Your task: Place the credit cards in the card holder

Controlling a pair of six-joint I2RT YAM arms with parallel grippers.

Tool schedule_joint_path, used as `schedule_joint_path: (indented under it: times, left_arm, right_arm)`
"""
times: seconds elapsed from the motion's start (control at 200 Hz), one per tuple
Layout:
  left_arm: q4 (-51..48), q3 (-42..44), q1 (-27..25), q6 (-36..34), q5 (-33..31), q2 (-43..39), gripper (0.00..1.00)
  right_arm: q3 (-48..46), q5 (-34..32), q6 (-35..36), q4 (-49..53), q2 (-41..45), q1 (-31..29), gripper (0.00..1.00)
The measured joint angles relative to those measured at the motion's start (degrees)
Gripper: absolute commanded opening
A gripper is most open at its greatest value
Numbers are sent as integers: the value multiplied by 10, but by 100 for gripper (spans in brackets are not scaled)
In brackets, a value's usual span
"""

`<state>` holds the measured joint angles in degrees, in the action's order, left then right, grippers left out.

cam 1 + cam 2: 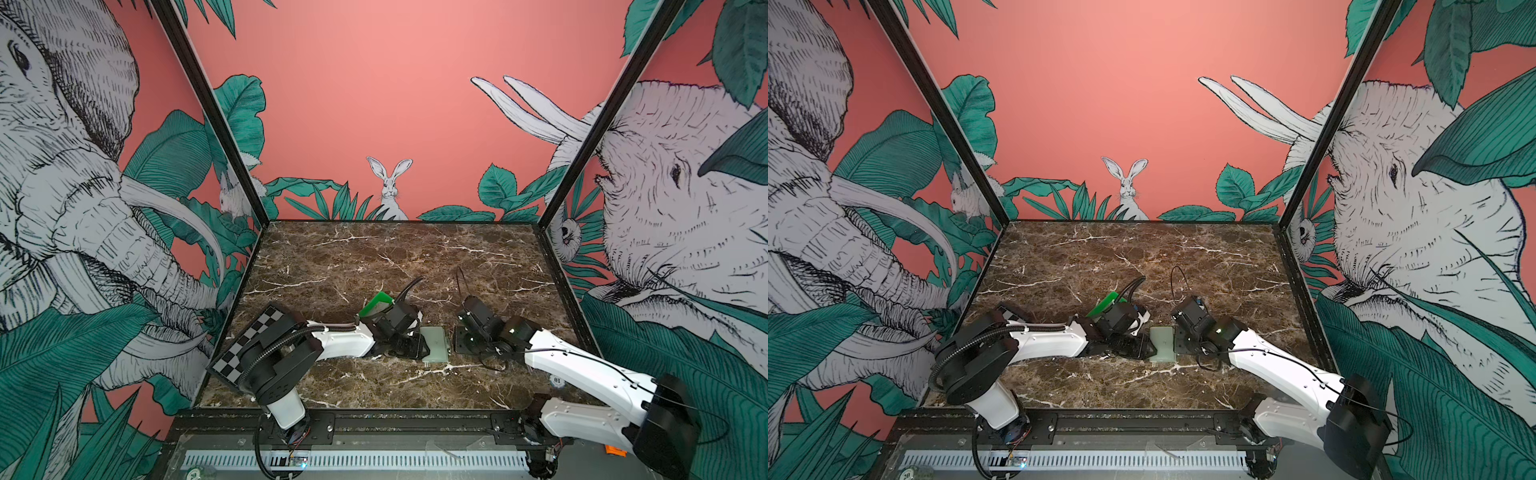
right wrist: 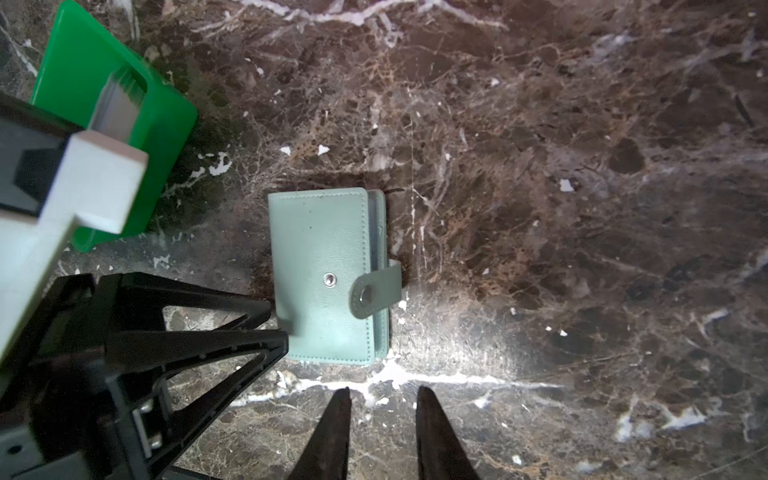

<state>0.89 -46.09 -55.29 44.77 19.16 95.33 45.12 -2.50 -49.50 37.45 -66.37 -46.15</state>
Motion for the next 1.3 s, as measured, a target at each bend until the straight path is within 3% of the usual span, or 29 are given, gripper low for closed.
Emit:
schedule_joint_path:
  times: [0.59,1.295]
  left_arm:
    - [-31,-40,15,-7,-31,26,37]
    - [-18,-40,18,-6,-22,33,35]
  right_arm:
    - [69,12,42,0,-130,0,24]
    - [71,-2,52,-4,-169,0,14]
